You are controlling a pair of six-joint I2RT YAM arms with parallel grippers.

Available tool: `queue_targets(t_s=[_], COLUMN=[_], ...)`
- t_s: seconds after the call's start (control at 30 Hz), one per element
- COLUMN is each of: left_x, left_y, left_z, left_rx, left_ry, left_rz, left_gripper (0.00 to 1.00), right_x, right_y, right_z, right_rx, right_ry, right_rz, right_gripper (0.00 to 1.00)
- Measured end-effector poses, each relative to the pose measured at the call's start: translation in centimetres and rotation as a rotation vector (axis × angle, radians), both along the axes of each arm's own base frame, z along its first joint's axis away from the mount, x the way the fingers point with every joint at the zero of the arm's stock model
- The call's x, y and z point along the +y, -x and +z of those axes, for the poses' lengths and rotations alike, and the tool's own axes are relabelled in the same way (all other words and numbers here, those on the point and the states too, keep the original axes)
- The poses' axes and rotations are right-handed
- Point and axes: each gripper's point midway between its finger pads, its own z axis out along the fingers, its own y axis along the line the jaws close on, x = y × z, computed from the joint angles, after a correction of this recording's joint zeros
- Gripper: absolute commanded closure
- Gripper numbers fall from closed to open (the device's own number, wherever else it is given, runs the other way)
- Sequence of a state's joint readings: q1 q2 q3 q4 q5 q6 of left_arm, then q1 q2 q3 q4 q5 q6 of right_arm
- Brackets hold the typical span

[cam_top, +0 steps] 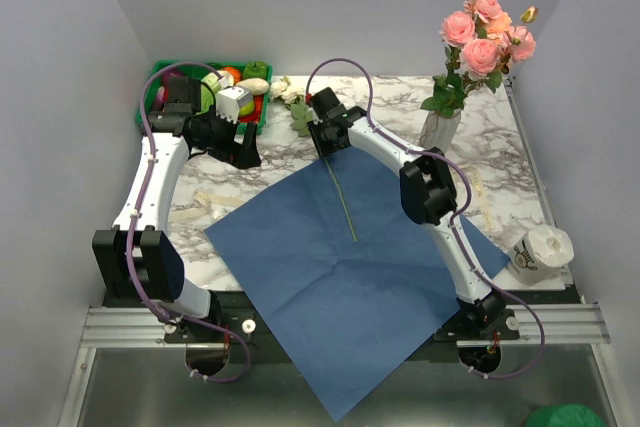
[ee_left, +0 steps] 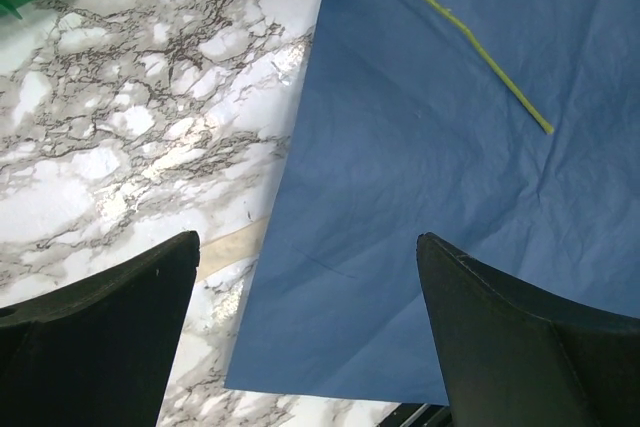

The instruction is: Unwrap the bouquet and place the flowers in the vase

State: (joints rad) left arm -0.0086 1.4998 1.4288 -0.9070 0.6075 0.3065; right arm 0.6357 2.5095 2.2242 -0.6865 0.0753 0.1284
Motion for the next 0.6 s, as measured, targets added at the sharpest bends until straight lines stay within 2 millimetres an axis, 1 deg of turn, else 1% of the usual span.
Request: queue_targets(t_s=[0.03, 0.07, 0.13, 0.17, 0.33, 0.43, 0.53, 0.6], left_x=[0.0, 0.0, 0.0, 0.0, -0.1, 0.0, 0.0, 0.0], left_y=[0.2, 0.3, 0.5, 0.5, 1.1, 1.6, 2.2, 2.4], left_z=[0.3, 0.5, 1.3, 1.6, 3.0, 3.8, 4.4, 4.6], left_rx=[-0.006, -0.010, -0.026, -0.035, -0.071, -0.093, -0.110, -0.115], left_ry=[0.000, 0.000, 0.002, 0.003, 0.005, 0.004, 0.003, 0.001], left_rz=[0.000, 0.000, 0.000, -0.001, 0.001, 0.002, 0.003, 0.004], left_gripper=[0.01, 0.01, 0.01, 0.01, 0.01, 0.01, 0.01, 0.01], right_x=[0.0, 0.0, 0.1, 0.1, -0.1, -1.6, -3.6, -4.5], right_y=[0.0, 0.2, 0.5, 0.7, 1.3, 3.2, 5.3, 6.1], right_z=[0.0, 0.0, 0.0, -0.1, -0.2, -0.1, 0.9, 2.6], right_rx=[0.002, 0.010, 0.030, 0.038, 0.057, 0.076, 0.079, 0.053], right_ry=[0.001, 0.000, 0.000, -0.001, -0.007, 0.011, 0.032, 0.018], right_rz=[0.001, 0.001, 0.008, 0.008, -0.005, -0.023, -0.056, -0.082], right_gripper=[0.70, 0.81, 0.92, 0.99, 0.99, 0.99, 0.99, 0.99])
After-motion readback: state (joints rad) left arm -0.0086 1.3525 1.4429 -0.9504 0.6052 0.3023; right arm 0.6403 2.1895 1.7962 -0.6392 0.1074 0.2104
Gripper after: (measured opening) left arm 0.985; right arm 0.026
